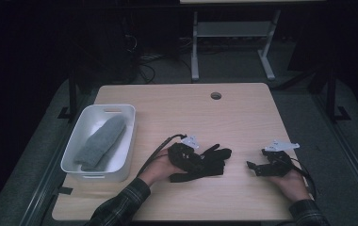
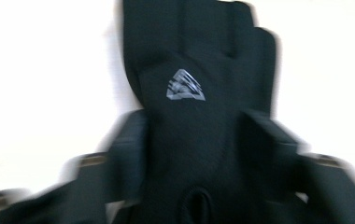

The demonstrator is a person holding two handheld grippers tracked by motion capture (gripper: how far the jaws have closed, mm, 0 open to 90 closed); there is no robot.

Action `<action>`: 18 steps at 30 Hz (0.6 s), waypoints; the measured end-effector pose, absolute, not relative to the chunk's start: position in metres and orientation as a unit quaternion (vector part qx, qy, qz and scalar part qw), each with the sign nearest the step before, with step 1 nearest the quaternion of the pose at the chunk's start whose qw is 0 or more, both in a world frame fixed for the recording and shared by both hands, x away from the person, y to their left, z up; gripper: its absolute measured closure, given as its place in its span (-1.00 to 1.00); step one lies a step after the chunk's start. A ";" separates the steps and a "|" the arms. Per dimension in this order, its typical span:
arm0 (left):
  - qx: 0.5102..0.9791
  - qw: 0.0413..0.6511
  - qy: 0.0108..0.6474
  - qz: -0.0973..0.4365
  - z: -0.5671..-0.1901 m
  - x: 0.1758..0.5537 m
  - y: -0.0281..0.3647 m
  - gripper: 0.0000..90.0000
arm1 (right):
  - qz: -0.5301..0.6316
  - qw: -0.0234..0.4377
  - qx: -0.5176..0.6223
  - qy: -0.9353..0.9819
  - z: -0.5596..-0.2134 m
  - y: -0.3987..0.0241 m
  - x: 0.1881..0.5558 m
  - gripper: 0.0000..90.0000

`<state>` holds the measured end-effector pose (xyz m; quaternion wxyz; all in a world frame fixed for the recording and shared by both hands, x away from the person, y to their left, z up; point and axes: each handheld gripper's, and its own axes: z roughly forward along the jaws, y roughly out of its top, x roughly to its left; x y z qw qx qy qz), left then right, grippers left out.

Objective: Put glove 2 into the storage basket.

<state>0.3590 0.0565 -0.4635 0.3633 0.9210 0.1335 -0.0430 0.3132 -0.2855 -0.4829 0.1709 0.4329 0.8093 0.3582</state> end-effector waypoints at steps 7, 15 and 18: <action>0.923 0.348 0.160 -0.047 -0.453 0.355 0.056 0.44 | 0.359 0.172 0.431 0.810 -0.483 -0.286 0.313 -0.65; 0.909 0.366 0.198 -0.020 -0.415 0.355 0.081 0.43 | 0.358 0.171 0.431 0.810 -0.483 -0.286 0.313 -0.65; 0.901 0.375 0.219 -0.007 -0.399 0.358 0.098 0.43 | 0.358 0.171 0.432 0.810 -0.483 -0.286 0.313 -0.65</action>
